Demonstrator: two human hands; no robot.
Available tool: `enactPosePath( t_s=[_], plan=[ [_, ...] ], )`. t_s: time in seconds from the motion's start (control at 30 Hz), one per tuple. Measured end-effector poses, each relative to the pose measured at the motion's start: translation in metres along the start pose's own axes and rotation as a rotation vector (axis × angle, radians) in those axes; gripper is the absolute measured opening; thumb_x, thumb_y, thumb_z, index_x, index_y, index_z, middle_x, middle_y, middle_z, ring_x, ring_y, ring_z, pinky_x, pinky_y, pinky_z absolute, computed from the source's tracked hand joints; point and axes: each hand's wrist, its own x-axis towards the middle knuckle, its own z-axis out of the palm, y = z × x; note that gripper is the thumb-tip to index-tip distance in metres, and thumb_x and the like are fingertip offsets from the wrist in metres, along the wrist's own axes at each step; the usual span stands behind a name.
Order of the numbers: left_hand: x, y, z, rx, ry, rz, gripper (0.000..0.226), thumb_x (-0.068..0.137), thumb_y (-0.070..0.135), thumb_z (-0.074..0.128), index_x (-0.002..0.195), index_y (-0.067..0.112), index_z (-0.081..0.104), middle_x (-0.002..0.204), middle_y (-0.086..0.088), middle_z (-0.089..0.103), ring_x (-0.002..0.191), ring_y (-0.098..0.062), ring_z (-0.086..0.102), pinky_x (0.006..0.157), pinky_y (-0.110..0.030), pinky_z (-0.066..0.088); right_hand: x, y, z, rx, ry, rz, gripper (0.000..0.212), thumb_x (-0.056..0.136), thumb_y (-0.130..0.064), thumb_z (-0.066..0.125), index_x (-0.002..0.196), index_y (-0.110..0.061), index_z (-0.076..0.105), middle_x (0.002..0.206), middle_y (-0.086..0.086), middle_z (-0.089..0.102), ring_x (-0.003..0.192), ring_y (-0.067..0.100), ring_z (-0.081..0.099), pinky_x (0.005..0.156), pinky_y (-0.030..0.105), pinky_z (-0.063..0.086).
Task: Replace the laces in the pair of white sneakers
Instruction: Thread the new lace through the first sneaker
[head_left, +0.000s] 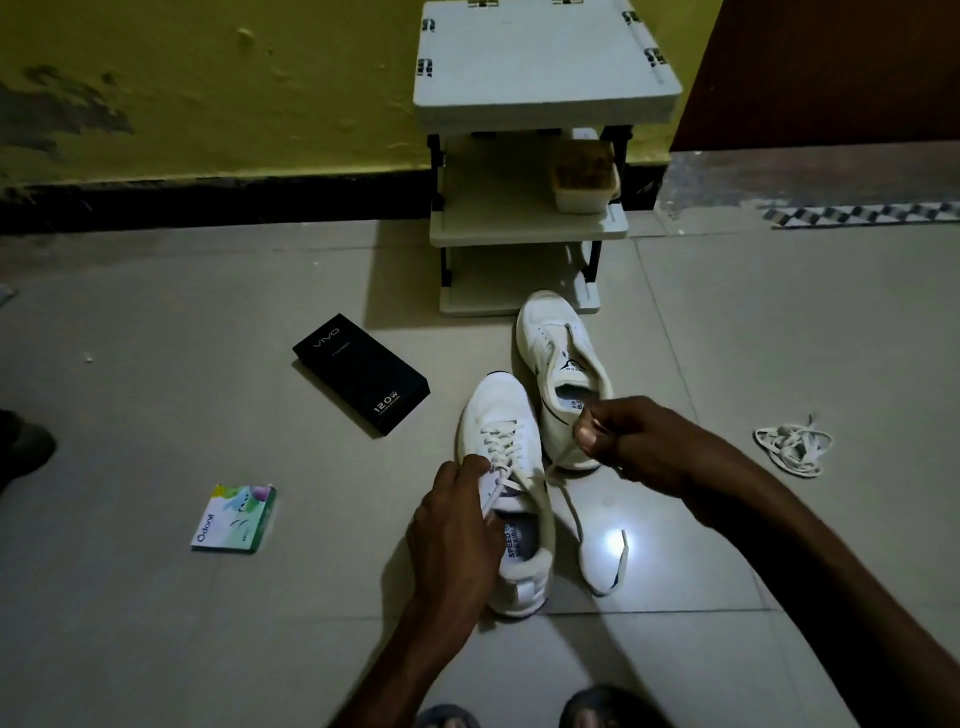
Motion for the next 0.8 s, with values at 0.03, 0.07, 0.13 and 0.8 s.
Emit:
enactPosePath(
  t_s=[0.03, 0.07, 0.13, 0.8],
  plan=[
    [0.0, 0.0, -0.001, -0.001, 0.001, 0.005, 0.048, 0.082, 0.027, 0.075, 0.124, 0.028, 0.052, 0.118, 0.005, 0.056, 0.103, -0.013, 0.058, 0.077, -0.019, 0.041, -0.001, 0.003, 0.002, -0.12, -0.052, 0.019, 0.031, 0.093, -0.024, 0.061, 0.063, -0.022, 0.053, 0.06, -0.013, 0.053, 0.064, 0.008, 0.048, 0.065, 0.028, 0.038],
    [0.0, 0.001, -0.002, 0.001, -0.006, 0.007, 0.046, 0.084, 0.028, 0.073, 0.124, 0.03, 0.051, 0.117, 0.006, 0.054, 0.102, -0.011, 0.056, 0.076, -0.017, 0.039, -0.002, 0.007, 0.003, -0.297, -0.112, 0.029, 0.027, 0.092, -0.028, 0.062, 0.066, -0.026, 0.054, 0.07, -0.011, 0.058, 0.071, 0.009, 0.053, 0.068, 0.027, 0.041],
    [0.0, 0.0, -0.006, 0.011, -0.034, 0.005, 0.043, 0.086, 0.03, 0.07, 0.124, 0.032, 0.049, 0.116, 0.007, 0.051, 0.095, -0.005, 0.048, 0.075, -0.015, 0.035, -0.003, 0.013, 0.011, -0.684, -0.251, 0.041, 0.015, 0.09, -0.035, 0.063, 0.077, -0.029, 0.061, 0.089, -0.005, 0.064, 0.087, 0.013, 0.06, 0.073, 0.024, 0.045],
    [0.007, 0.001, -0.004, -0.037, 0.038, 0.122, 0.038, 0.089, 0.027, 0.067, 0.126, 0.018, 0.06, 0.116, -0.004, 0.062, 0.103, -0.021, 0.062, 0.083, -0.029, 0.048, 0.024, 0.042, 0.054, -0.167, 0.086, -0.053, 0.018, 0.078, -0.033, 0.078, 0.089, -0.024, 0.066, 0.075, -0.006, 0.069, 0.067, 0.007, 0.067, 0.067, 0.025, 0.056]
  ],
)
